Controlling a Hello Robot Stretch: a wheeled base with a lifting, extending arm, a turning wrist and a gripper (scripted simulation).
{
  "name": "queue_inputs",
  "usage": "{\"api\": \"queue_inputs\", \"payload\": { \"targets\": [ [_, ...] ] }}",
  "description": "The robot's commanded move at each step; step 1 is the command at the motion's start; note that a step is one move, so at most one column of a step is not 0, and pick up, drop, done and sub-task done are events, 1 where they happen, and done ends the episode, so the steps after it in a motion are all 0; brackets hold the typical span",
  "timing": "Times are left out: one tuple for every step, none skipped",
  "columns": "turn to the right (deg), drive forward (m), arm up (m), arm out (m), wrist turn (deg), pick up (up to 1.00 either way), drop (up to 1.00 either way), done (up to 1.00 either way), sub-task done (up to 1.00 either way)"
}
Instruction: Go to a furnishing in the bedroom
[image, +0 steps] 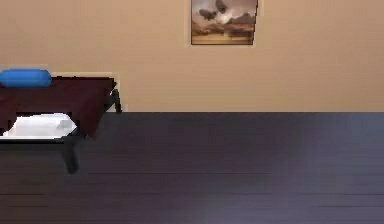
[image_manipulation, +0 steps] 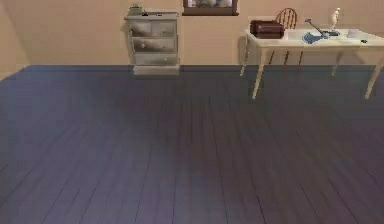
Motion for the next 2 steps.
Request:
{"api": "queue_inputs", "payload": {
  "targets": [
    [-33.0,0.0,0.0,0.0,0.0,0.0,0.0,0.0,0.0],
    [0.0,1.0,0.0,0.0,0.0,0.0,0.0,0.0,0.0]
  ]
}}
